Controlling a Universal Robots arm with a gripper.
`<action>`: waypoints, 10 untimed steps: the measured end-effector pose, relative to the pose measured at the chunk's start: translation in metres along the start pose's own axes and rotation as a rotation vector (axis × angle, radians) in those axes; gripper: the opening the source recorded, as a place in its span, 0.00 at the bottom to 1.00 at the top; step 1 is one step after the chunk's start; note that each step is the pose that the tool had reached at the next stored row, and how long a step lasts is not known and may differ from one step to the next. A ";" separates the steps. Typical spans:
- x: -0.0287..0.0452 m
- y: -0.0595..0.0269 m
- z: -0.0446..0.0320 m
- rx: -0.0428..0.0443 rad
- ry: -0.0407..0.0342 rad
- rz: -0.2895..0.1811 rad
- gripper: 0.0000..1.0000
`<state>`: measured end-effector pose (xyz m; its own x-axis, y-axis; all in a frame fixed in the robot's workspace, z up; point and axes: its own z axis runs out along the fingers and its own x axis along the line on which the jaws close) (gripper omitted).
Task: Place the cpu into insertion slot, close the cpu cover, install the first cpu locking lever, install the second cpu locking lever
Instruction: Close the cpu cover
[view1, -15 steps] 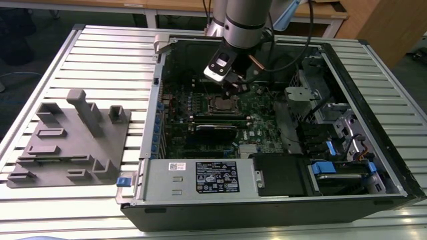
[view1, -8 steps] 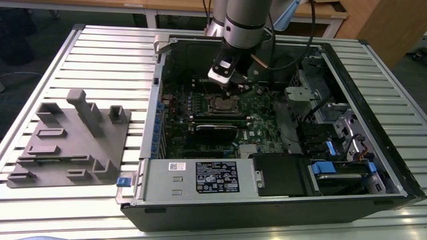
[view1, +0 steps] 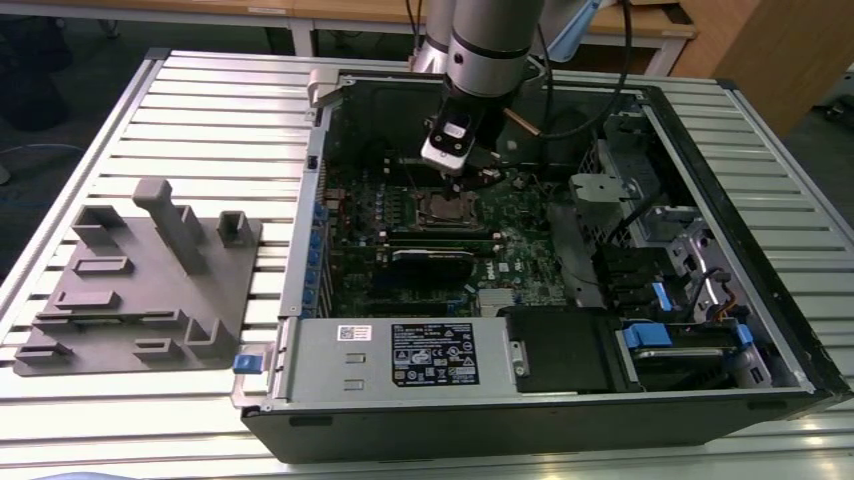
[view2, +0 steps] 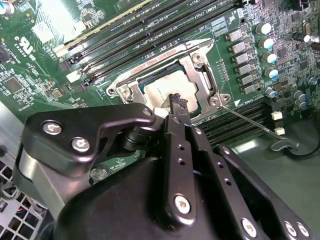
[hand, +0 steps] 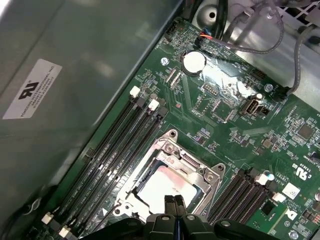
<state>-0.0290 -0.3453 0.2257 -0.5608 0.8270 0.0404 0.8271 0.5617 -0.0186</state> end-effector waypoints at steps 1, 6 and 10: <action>0.0000 0.0000 0.0000 0.0000 0.0000 0.000 0.11; 0.0000 0.0000 0.0000 0.0012 -0.0006 -0.032 0.11; 0.0000 0.0000 0.0002 0.0039 -0.0018 -0.097 0.11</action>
<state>-0.0290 -0.3453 0.2256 -0.6382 0.7688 0.0404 0.7688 0.6392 -0.0186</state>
